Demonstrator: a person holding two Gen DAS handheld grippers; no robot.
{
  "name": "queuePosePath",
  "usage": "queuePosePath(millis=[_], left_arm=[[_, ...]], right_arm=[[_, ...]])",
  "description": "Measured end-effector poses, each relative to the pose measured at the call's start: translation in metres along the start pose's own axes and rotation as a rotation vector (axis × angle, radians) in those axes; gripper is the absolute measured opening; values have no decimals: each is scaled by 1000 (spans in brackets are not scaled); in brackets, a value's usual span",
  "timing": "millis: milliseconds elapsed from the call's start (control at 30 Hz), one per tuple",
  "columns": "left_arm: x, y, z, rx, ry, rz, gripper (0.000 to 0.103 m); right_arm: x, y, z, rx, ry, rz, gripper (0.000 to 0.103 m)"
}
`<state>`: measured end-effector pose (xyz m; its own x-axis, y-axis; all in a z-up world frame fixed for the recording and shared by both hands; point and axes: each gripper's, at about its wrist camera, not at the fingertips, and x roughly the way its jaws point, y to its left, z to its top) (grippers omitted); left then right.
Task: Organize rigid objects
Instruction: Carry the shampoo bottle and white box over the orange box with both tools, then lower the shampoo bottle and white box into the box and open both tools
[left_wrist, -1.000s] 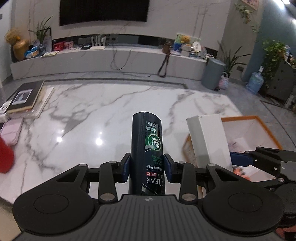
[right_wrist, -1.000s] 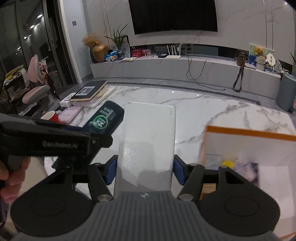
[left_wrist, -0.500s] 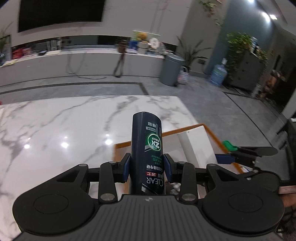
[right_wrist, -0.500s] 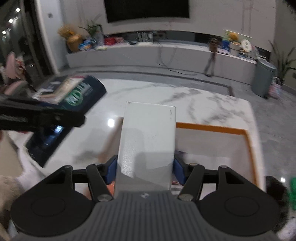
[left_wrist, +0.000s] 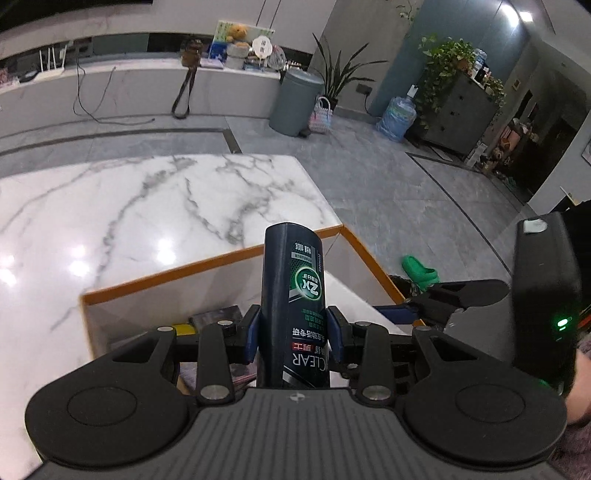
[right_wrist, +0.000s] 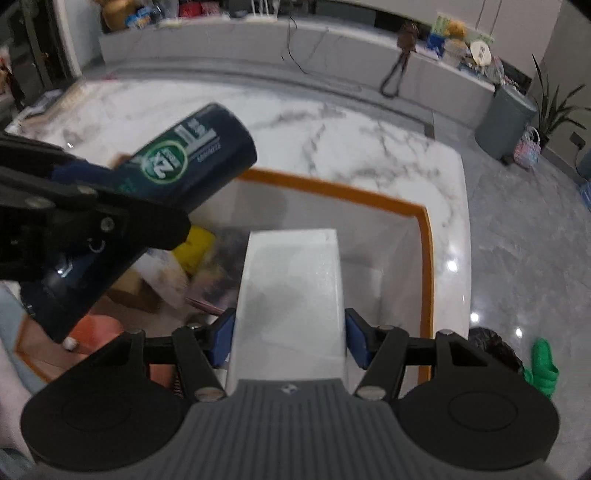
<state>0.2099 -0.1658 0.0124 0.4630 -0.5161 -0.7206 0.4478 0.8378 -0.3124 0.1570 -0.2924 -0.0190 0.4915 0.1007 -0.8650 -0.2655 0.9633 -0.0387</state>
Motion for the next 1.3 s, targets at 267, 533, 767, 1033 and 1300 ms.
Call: queuePosePath(millis=[267,533,767,1033,1300], left_arm=[[35,8,0,-33,46,5,42],[55,16,-3,-64,84,30,42],[58,16,-4,-69,93,28,42],[60,16,-3,-80,88,60,42],[64,13,-5,-79,97,76,42]], right_arm=[[48,-4,-1,-51,114,-50,60],[76,1,5,-111,189,-52,59],[69,10,0,-174,163,-40,61],[53,6,2,-104,147,144,21],[67,22,-9,-147,262,197,5]])
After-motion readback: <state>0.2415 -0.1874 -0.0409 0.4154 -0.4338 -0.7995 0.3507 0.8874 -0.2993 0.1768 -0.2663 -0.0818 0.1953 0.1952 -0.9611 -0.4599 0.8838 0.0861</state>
